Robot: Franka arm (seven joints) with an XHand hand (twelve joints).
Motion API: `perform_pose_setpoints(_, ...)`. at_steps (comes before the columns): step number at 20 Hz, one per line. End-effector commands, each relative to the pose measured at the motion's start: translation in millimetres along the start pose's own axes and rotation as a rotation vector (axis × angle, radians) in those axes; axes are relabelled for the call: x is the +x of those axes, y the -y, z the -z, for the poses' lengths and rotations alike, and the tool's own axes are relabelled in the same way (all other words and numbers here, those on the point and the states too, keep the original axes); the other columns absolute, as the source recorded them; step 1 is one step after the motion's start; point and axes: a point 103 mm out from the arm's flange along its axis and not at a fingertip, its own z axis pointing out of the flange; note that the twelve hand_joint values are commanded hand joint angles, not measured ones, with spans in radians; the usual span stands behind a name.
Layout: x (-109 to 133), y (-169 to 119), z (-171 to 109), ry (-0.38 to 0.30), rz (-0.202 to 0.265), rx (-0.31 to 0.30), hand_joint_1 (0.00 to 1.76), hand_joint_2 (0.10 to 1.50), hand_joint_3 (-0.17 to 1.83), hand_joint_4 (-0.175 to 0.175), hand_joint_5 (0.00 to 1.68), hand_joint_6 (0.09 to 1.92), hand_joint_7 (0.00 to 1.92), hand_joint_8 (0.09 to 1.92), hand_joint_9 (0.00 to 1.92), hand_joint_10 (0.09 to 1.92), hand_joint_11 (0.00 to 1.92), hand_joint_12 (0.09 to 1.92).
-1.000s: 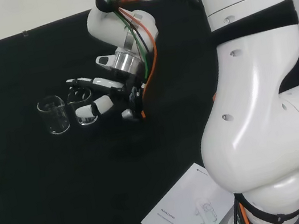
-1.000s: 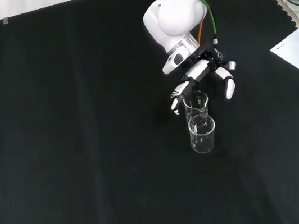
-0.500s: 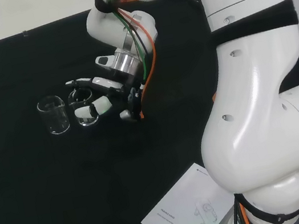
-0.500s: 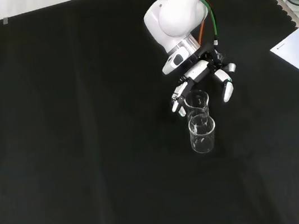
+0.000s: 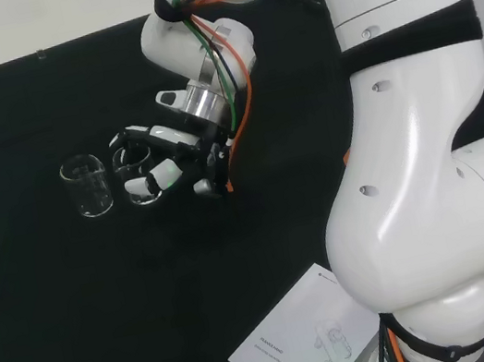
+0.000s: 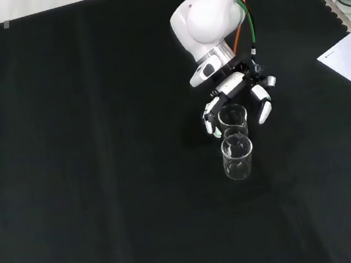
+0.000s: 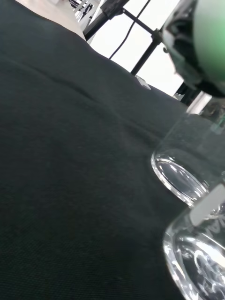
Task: Pick up the beaker on the right.
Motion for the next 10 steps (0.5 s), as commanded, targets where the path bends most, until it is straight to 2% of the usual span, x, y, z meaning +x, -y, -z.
perform_pose_setpoints(1,2.2,-5.2,3.7,0.016,0.004,-0.010,0.94,0.29,1.05,-0.175,0.11,0.96,0.45,1.25,0.61,1.09,0.54,1.41)
perform_pose_setpoints(10,-1.3,-8.7,8.9,0.014,-0.003,-0.039,0.99,0.32,1.08,-0.175,0.12,1.18,0.51,1.33,0.70,1.17,0.71,1.38)
